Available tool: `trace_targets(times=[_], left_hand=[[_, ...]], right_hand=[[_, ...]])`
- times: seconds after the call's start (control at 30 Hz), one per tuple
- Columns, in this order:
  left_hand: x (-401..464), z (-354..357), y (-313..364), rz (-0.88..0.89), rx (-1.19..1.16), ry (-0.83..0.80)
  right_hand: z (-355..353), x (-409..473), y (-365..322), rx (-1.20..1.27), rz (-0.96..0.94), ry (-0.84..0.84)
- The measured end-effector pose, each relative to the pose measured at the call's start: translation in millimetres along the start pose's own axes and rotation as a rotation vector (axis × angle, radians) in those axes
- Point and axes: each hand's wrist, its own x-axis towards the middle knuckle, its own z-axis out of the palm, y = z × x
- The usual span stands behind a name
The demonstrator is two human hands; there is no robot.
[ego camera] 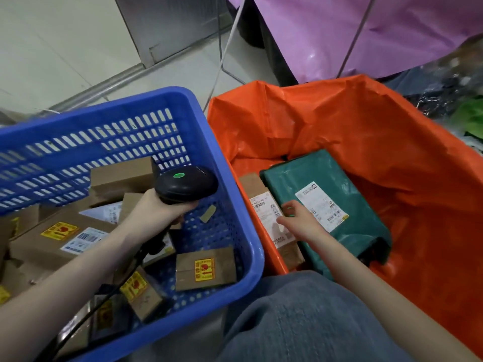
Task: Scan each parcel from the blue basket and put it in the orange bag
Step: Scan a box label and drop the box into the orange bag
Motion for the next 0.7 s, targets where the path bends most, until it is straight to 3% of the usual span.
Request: trace_targets(times=[0.17,0.37,0.7], left_hand=[[-6.6,-22.2,8.3,0.04,-0.082,0.012],[-33.4,-73.5,22.9,0.108,-0.17,0.085],[-96.9,-187.6,-13.4,0.119,-0.231,0.245]], right_hand=[[-20.2,-12.4,-41.3,0.055,-0.127,0.131],[-40.2,-45.5,-137.7,0.209,-0.357,0.238],[34.8,-126.9,-279.3,-0.011,-0.713,-0.062]])
